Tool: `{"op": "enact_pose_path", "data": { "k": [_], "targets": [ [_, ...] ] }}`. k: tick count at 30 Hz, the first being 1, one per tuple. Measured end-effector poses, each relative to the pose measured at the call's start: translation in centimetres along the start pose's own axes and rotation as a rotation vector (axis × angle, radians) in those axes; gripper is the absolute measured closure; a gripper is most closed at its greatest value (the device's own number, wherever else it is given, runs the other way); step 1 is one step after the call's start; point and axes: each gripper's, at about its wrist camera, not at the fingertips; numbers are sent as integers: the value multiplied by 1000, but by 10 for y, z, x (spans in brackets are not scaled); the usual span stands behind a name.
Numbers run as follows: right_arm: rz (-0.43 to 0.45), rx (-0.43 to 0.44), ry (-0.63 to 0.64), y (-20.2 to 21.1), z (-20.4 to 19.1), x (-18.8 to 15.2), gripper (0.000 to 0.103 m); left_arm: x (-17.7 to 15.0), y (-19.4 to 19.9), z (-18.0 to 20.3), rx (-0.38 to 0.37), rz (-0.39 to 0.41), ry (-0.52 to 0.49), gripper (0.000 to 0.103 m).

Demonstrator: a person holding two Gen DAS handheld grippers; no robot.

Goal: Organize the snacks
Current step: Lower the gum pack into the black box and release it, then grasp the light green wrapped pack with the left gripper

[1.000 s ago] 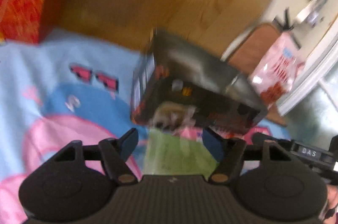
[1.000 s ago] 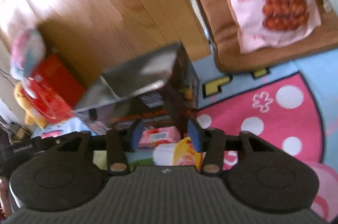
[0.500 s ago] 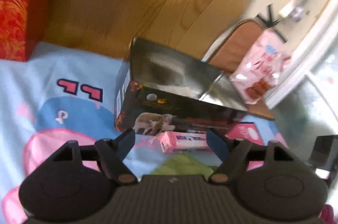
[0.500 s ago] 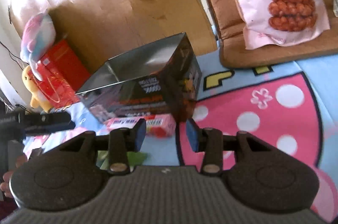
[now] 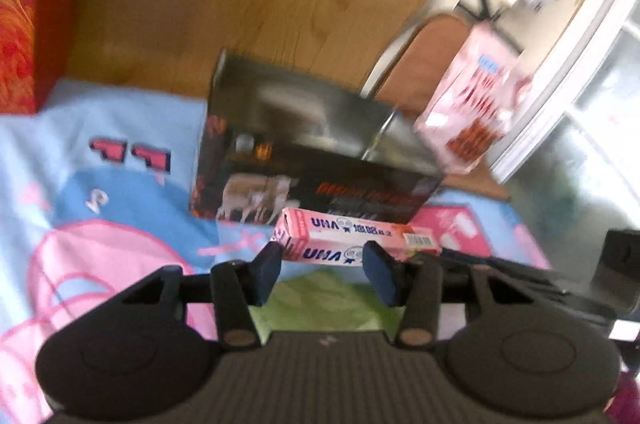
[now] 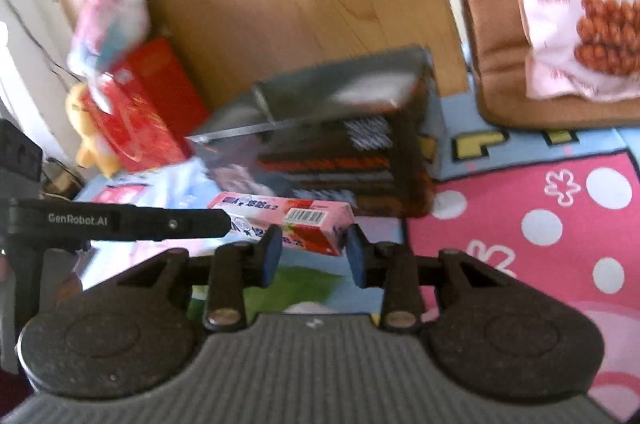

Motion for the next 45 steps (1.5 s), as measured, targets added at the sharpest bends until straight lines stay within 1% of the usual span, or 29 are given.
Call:
{"op": "enact_pose_path", "data": {
  "k": [2, 4, 6, 8, 9, 10, 11, 12, 13, 15, 16, 17, 18, 20, 21, 22, 24, 26, 28, 30, 32, 35, 37, 39, 40, 42, 45],
  "targets": [
    [46, 1, 21, 7, -10, 8, 66, 8, 16, 10, -5, 52, -25, 56],
    [95, -2, 41, 11, -17, 20, 66, 23, 20, 20, -7, 103, -47, 54],
    [138, -21, 66, 7, -20, 36, 66, 43, 16, 26, -4, 151, -59, 49],
    [161, -31, 85, -6, -19, 51, 63, 63, 7, 24, -18, 191, -21, 32],
    [168, -31, 84, -12, -15, 58, 63, 71, 2, 21, -7, 214, -4, 31],
    [182, -53, 76, -13, -11, 62, 59, 76, -2, 17, 20, 239, 1, 30],
    [203, -102, 59, -14, -5, 65, 55, 80, -6, 12, 56, 265, 2, 29],
    [222, -146, 27, -13, 3, 67, 52, 83, -11, 5, 98, 284, 16, 28],
    [230, -161, -21, -11, 14, 67, 52, 85, -14, -2, 125, 285, 40, 27],
    [218, -176, -108, -11, 34, 65, 52, 88, -28, -22, 140, 239, 116, 27],
    [205, -190, -129, -13, 41, 63, 52, 88, -34, -29, 137, 219, 149, 20],
    [186, -201, -147, -17, 47, 60, 52, 87, -37, -35, 114, 209, 181, 20],
    [158, -196, -171, -22, 54, 58, 52, 86, -41, -38, 113, 182, 196, 22],
    [104, -155, -222, -32, 64, 53, 52, 82, -53, -37, 132, 128, 195, 34],
    [78, -128, -248, -38, 67, 51, 50, 79, -59, -37, 127, 94, 198, 37],
    [65, -124, -259, -43, 68, 50, 48, 75, -63, -38, 114, 64, 208, 39],
    [54, -132, -251, -47, 67, 49, 46, 68, -65, -32, 141, 75, 183, 39],
    [48, -138, -247, -46, 64, 47, 46, 64, -61, -28, 143, 63, 190, 38],
    [47, -140, -241, -43, 60, 44, 46, 58, -55, -24, 139, 55, 194, 37],
    [46, -147, -233, -38, 56, 41, 46, 45, -44, -20, 136, 56, 183, 35],
    [47, -148, -216, -28, 48, 34, 46, 31, -28, -19, 130, 56, 174, 30],
    [53, -142, -196, -16, 38, 24, 45, 24, -16, -22, 102, 60, 188, 29],
    [61, -134, -184, -8, 35, 24, 46, 26, 0, -26, 81, 98, 220, 29],
    [101, -153, -156, 9, 28, 24, 46, 23, 25, -25, 81, 160, 212, 29],
    [120, -149, -134, 19, 23, 24, 46, 20, 37, -23, 80, 188, 199, 28],
    [137, -105, -114, 38, 12, 18, 46, 11, 51, -22, 80, 200, 181, 28],
    [107, 16, -85, 50, -8, 2, 48, -1, 52, -25, 77, 164, 180, 28]
  ]
}}
Point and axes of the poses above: each gripper's, at about its wrist camera, not at the fingertips, and y roughly against the way its jaws point, z to its right, x to its top, and after that the axes turned 10 degrees about y, right-handed
